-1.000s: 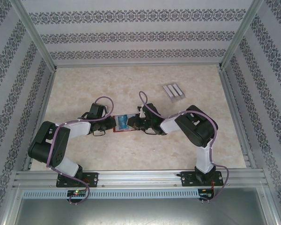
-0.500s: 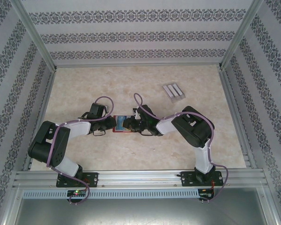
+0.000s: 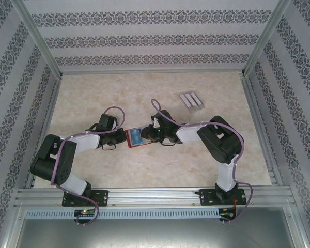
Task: Put the credit cards into the card holder
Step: Insert the credit card into the card slot.
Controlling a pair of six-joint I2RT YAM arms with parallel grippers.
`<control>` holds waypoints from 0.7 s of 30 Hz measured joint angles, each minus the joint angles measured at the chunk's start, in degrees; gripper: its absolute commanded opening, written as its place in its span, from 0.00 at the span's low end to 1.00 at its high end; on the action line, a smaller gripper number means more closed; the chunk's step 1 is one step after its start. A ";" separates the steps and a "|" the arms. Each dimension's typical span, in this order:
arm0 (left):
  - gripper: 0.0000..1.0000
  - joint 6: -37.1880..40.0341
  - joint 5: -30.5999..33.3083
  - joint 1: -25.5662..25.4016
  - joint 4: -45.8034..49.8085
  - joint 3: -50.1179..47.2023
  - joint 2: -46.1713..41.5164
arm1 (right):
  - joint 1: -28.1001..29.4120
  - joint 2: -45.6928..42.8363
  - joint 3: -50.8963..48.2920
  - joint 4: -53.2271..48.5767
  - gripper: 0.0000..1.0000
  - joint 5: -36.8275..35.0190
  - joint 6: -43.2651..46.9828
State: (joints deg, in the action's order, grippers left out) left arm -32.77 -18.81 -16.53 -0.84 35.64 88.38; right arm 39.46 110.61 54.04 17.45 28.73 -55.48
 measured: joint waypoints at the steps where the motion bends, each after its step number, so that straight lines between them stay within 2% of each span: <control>1: 0.11 -0.02 -0.02 0.02 0.00 0.02 0.02 | 0.00 0.13 0.42 -0.68 0.21 -0.02 0.42; 8: 0.09 0.00 -0.04 0.02 0.00 0.42 0.68 | 0.04 2.47 2.91 -2.38 0.08 0.57 2.16; 21: 0.06 0.02 -0.44 0.04 1.29 2.16 1.97 | 1.07 4.39 9.18 -11.28 0.05 0.87 10.32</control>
State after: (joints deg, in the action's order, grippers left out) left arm -32.75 -19.25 -16.49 0.45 37.80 90.35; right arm 40.53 115.00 63.22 6.17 29.61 -45.17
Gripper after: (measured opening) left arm 0.061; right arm 0.068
